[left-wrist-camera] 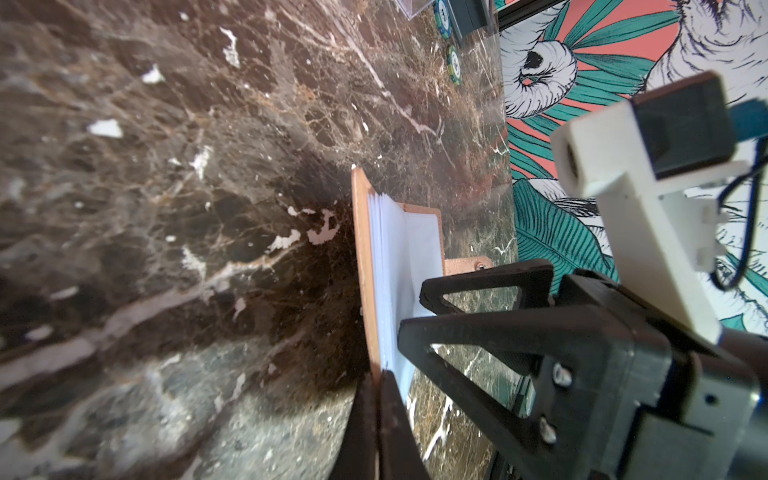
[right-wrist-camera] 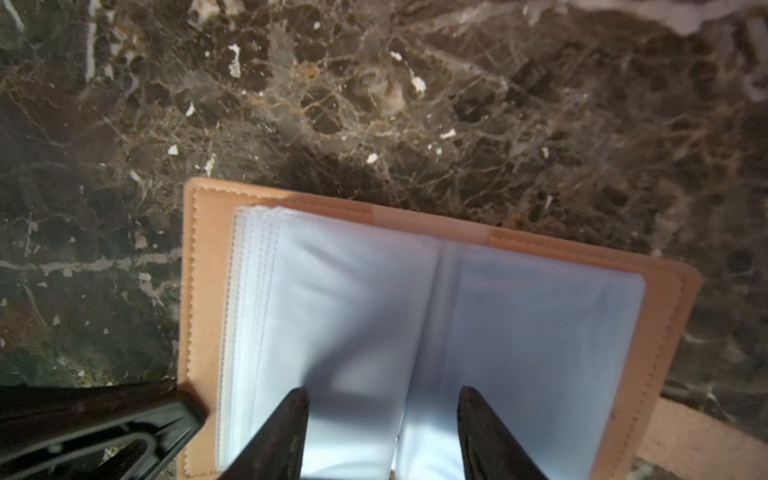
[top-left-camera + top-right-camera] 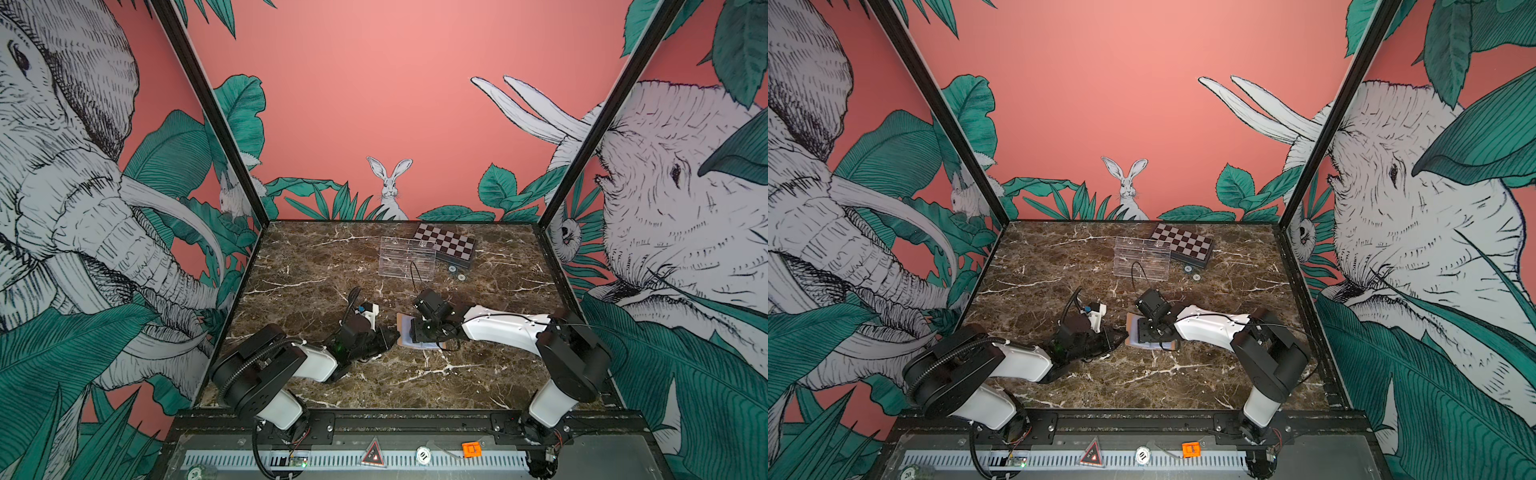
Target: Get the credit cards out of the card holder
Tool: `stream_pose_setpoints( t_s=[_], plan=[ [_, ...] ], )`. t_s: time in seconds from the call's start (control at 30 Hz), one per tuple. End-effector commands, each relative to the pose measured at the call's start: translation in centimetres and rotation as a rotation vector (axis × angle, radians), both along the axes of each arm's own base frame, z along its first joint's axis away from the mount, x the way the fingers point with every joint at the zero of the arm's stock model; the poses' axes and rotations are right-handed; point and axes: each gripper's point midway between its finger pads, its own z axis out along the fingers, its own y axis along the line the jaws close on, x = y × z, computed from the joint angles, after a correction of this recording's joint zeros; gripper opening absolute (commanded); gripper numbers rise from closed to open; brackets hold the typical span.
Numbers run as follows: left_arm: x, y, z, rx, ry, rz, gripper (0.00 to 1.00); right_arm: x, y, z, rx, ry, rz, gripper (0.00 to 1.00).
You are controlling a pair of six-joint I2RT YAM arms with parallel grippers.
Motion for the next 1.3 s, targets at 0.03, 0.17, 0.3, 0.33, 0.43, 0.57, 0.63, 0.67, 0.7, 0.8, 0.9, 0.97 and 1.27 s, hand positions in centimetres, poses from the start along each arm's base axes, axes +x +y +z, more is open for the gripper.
stream_pose_setpoints(
  t_s=[0.03, 0.17, 0.3, 0.33, 0.43, 0.57, 0.63, 0.67, 0.7, 0.8, 0.9, 0.97, 1.27],
  plan=[
    [0.3, -0.2, 0.9, -0.022, -0.033, 0.003, 0.00, 0.0, -1.5, 0.0, -0.021, -0.006, -0.023, 0.56],
    [0.2, -0.2, 0.8, -0.019, -0.032, 0.001, 0.00, 0.4, -1.0, 2.0, 0.061, -0.062, -0.015, 0.59],
    [0.2, -0.2, 0.8, -0.020, -0.032, 0.000, 0.00, 0.6, 0.1, 4.0, 0.145, -0.098, 0.002, 0.66],
    [0.2, -0.2, 0.8, -0.020, -0.032, 0.000, 0.00, 0.6, 0.5, 4.3, 0.162, -0.099, 0.008, 0.68],
    [0.1, -0.2, 0.8, -0.019, -0.032, 0.001, 0.00, 0.5, 1.3, 4.3, 0.181, -0.089, 0.022, 0.72],
    [0.1, -0.2, 0.8, -0.019, -0.033, 0.001, 0.00, 0.5, 1.8, 3.5, 0.150, -0.063, 0.035, 0.74],
    [0.1, -0.2, 0.8, -0.019, -0.032, 0.002, 0.00, 0.5, 2.0, 3.1, 0.144, -0.054, 0.037, 0.74],
    [0.1, -0.2, 0.8, -0.019, -0.032, 0.002, 0.00, 0.4, 2.0, 2.4, 0.133, -0.039, 0.039, 0.74],
    [0.1, -0.2, 0.8, -0.019, -0.033, 0.002, 0.00, 0.4, 2.2, 2.3, 0.134, -0.036, 0.041, 0.74],
    [0.1, -0.1, 0.7, -0.018, -0.031, 0.003, 0.00, 0.2, 2.4, 1.9, 0.133, -0.027, 0.051, 0.74],
    [0.1, -0.1, 0.7, -0.017, -0.030, 0.003, 0.00, 0.3, 2.3, 1.5, 0.117, -0.022, 0.048, 0.74],
    [0.1, -0.1, 0.7, -0.015, -0.031, 0.002, 0.00, 0.2, 2.2, 1.2, 0.110, -0.017, 0.047, 0.73],
    [0.1, 0.0, 0.7, -0.014, -0.032, 0.005, 0.00, 0.0, 1.1, 0.2, 0.053, -0.002, 0.035, 0.68]
  ],
)
